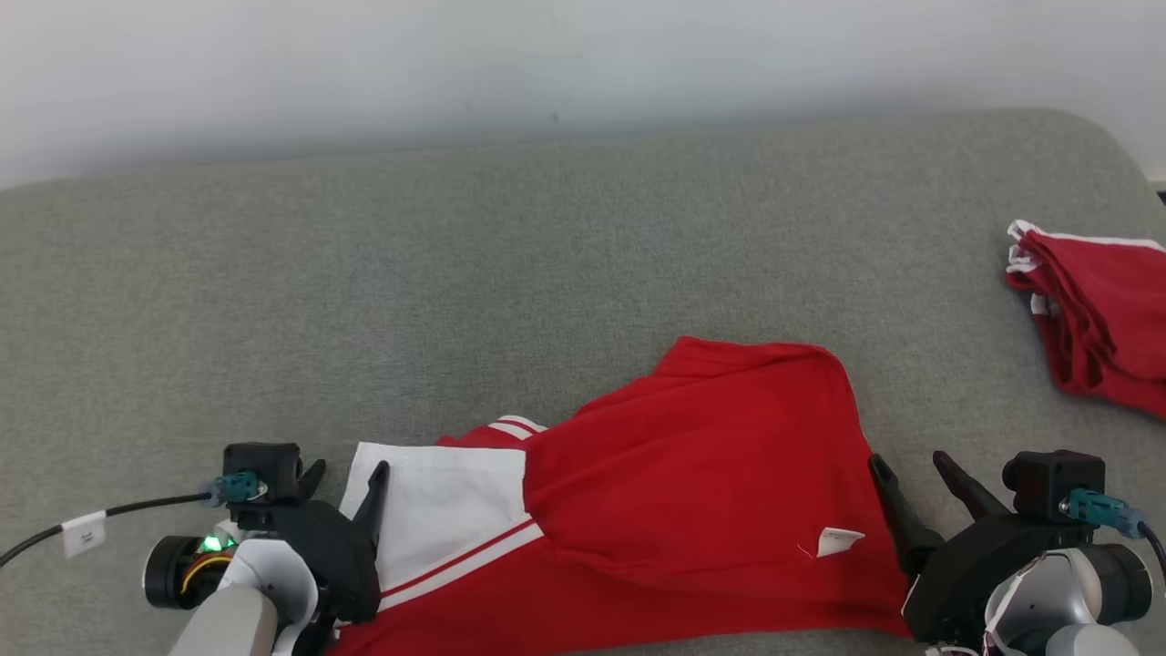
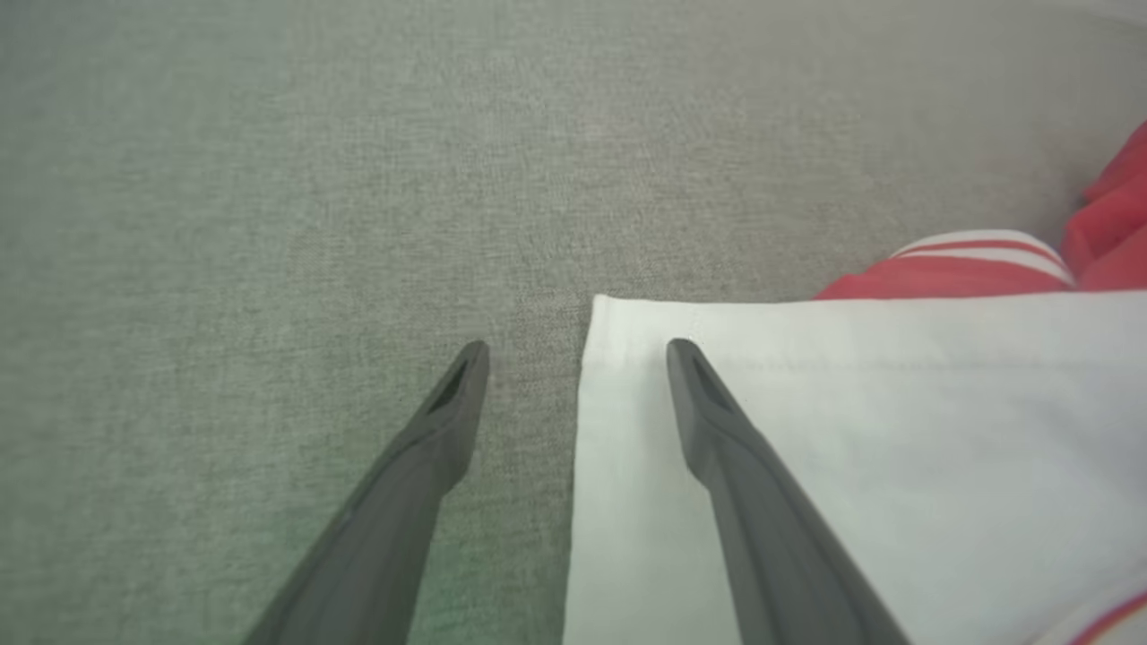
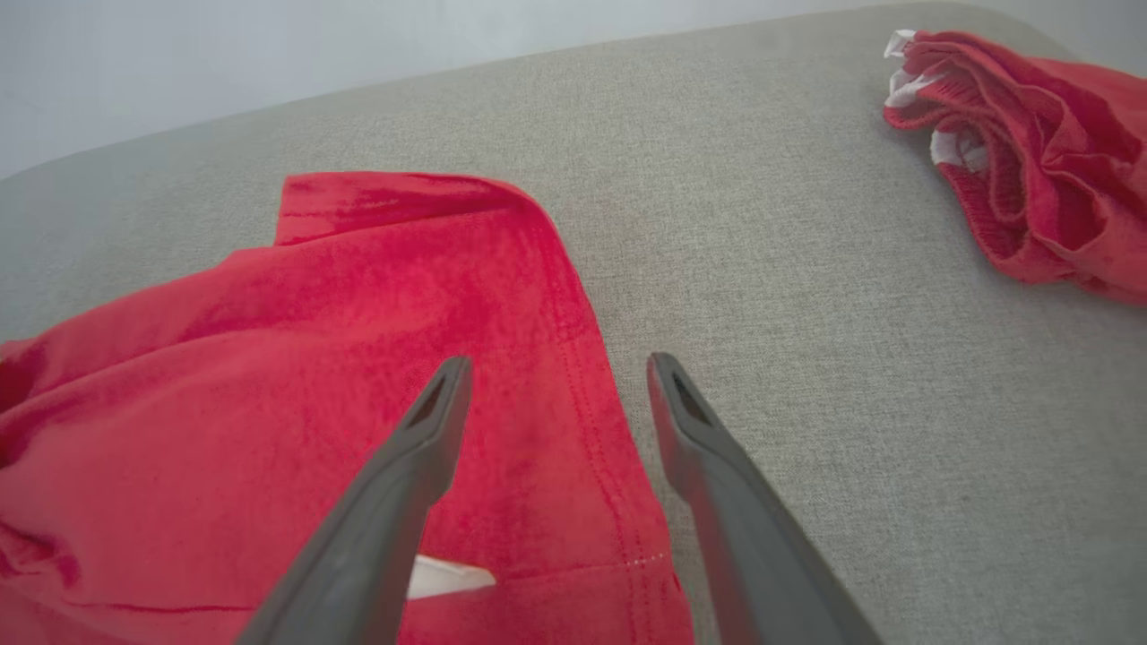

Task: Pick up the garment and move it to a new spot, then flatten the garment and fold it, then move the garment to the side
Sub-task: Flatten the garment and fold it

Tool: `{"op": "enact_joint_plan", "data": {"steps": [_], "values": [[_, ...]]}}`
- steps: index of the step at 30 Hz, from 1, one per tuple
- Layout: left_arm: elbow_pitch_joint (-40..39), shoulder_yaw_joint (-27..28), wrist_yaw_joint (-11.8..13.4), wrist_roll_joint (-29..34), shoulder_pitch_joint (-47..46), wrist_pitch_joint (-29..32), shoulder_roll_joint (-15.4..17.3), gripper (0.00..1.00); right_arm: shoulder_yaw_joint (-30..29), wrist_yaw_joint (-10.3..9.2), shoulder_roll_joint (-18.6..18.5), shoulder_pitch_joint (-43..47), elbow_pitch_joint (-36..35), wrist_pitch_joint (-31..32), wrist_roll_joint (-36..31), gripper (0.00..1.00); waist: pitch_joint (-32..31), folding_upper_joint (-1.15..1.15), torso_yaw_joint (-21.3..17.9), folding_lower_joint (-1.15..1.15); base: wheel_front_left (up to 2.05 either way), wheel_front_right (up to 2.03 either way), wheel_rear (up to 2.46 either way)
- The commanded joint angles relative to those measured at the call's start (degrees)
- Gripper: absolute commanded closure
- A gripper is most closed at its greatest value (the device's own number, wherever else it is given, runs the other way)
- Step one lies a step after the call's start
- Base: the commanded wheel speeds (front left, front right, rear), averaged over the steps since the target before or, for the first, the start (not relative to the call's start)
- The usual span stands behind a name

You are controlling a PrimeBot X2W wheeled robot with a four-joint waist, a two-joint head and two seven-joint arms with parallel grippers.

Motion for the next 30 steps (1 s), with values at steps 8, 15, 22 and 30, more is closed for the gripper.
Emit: {"op": "enact_joint_plan", "data": {"steps": [8,15,22,30], "values": [[4.03,-2.54,0.11,-0.33,-2.71,3.77,0.77,0.0,0.04,-0.16,-0.14,-1.62,-0.42,-1.05,0.06,0.0,3.53,-0.02,-1.65,-0.01,0.0,0.0,0.0],[4.98,-7.57,-0.24,-2.68,-2.38,9.87,0.25,0.0,-0.73,-0.16,-0.04,-2.31,0.21,1.25,-1.49,0.0,4.84,-0.02,-1.49,-0.01,0.0,0.0,0.0],[1.56,-10.15,-0.24,-3.12,-0.58,11.38,2.56,0.0,-3.1,-0.16,2.64,0.43,-4.15,9.64,-4.78,0.0,6.07,-0.02,-0.55,-0.01,0.0,0.0,0.0],[-3.64,-11.16,0.03,-3.42,3.68,11.25,4.51,0.0,-5.97,-0.16,4.62,5.87,-10.18,12.65,-7.24,0.0,6.59,-0.02,0.15,-0.01,0.0,0.0,0.0]]}}
